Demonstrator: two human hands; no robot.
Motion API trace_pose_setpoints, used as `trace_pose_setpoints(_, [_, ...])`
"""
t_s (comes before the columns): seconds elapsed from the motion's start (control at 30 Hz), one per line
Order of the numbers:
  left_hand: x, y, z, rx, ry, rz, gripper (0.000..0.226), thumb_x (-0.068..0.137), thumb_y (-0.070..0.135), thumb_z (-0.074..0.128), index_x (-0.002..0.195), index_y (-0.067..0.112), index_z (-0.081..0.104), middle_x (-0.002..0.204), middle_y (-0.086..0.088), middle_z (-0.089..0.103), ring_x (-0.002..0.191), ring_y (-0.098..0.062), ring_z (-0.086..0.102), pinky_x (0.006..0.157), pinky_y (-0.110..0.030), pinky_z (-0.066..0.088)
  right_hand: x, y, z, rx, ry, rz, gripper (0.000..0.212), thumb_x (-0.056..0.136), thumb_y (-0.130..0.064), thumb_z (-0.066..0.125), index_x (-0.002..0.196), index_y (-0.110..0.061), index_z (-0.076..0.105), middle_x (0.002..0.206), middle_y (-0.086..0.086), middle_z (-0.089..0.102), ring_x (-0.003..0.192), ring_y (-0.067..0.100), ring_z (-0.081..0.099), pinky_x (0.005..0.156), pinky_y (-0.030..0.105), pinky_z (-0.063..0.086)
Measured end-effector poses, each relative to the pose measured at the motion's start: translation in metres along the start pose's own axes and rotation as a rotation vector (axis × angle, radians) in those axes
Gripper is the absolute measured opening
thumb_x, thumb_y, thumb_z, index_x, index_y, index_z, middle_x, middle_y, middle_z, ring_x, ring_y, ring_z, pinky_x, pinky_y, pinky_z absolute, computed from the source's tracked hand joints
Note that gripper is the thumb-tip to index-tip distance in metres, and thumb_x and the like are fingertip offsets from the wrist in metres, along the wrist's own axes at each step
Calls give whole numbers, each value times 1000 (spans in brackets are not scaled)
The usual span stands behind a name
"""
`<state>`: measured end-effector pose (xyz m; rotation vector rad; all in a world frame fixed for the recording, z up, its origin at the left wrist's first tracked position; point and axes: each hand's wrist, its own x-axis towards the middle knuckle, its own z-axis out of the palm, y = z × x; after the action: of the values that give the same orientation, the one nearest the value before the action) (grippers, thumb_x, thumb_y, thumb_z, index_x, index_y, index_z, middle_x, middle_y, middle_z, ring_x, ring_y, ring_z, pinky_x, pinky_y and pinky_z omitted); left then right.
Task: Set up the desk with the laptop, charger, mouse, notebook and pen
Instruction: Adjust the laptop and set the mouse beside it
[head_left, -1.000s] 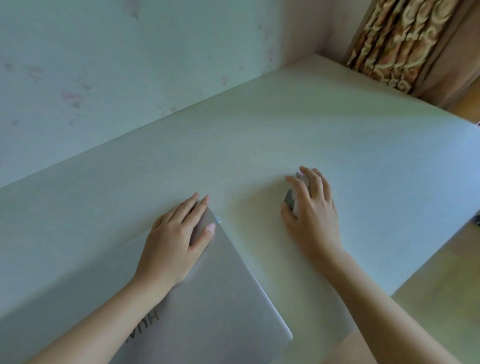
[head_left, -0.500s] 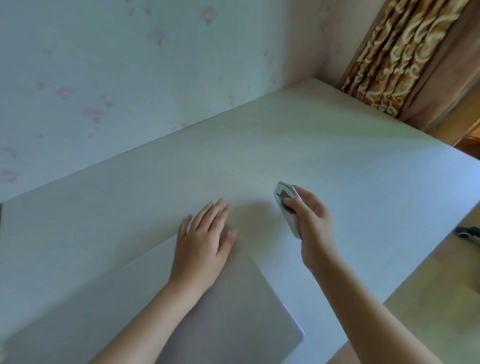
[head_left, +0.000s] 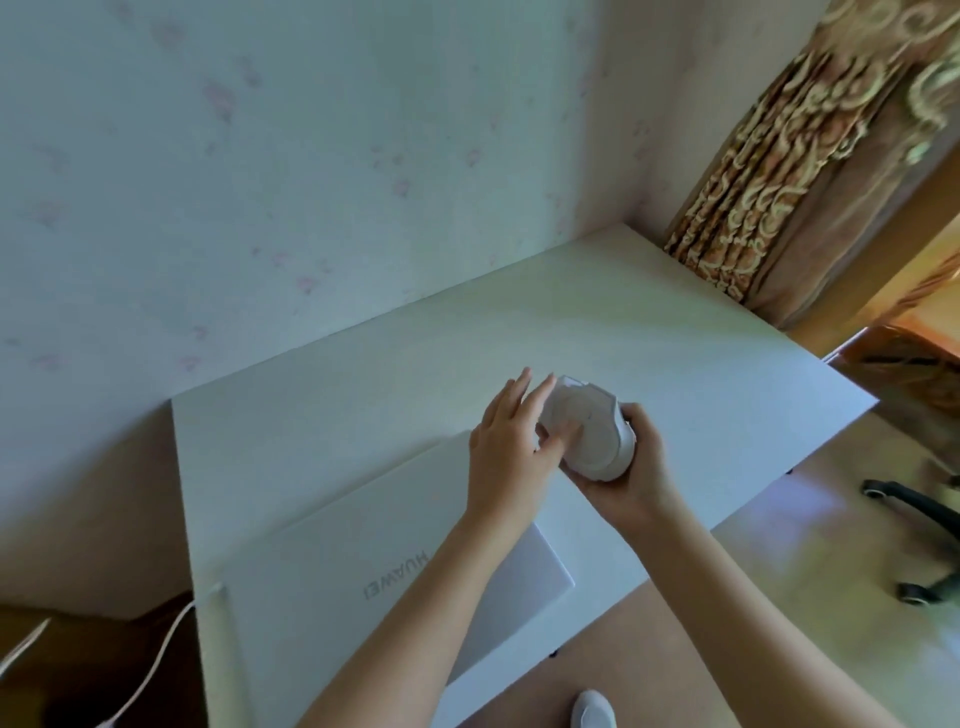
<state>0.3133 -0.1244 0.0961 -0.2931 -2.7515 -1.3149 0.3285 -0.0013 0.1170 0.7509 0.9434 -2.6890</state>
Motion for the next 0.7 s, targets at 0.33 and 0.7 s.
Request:
trace_pose_setpoints(0.33, [-1, 61, 23, -99, 175, -143, 43, 81, 48, 68, 123, 45, 59, 144, 21, 43, 133, 2, 33, 105, -32, 39, -22, -49, -14, 111, -239, 210, 79, 47, -22, 91, 119, -10, 62, 115, 18, 67, 101, 35, 67, 75, 42, 58])
trace_pose_setpoints(0.7, [9, 60, 46, -106, 233, -374, 36, 79, 47, 67, 115, 47, 64, 141, 26, 44, 130, 1, 39, 99, -39, 45, 9, -62, -27, 85, -349, 411, 91, 42, -24, 93, 126, -13, 58, 119, 13, 64, 108, 34, 63, 78, 40, 57])
